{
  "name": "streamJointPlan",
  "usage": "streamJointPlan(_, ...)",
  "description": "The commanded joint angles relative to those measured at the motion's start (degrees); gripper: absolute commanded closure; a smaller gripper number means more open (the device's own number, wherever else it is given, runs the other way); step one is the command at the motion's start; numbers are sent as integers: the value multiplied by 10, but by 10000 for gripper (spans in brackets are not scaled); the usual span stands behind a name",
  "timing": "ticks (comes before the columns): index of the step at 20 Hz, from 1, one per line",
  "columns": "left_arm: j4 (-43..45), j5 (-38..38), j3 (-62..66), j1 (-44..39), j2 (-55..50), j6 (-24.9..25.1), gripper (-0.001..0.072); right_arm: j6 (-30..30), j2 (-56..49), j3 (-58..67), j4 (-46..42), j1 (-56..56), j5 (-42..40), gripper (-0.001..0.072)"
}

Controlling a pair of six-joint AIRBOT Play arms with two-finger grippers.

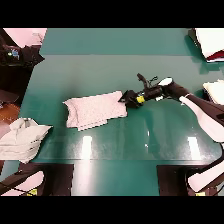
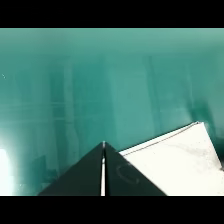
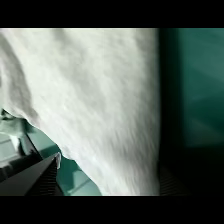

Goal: Fold the shirts.

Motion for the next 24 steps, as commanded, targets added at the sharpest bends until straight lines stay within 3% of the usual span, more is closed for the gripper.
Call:
streamJointPlan(1, -7, -1, 0, 0, -1, 0, 684, -32, -26, -4, 64, 47, -42, 30)
streamJointPlan(5, -10, -10, 0, 0, -1, 0, 684, -65, -25, -3, 64, 81, -53, 508)
streamJointPlan(6, -10, -17, 0, 0, -1, -1, 684, -73, -22, -3, 64, 81, -50, 699)
streamJointPlan(11, -46, -66, 0, -3, -1, -1, 684, -93, 71, -4, 40, 16, -89, 700)
streamJointPlan(14, -45, -65, 0, -42, -1, -1, 684, -61, 159, -4, -10, -93, -103, 700)
streamJointPlan(19, -46, 50, -15, -177, -3, -3, 684, 6, 272, -4, -121, -322, -127, 700)
streamJointPlan(24, -46, 104, -15, -281, -23, -3, 684, 7, 294, -4, -122, -525, -132, 701)
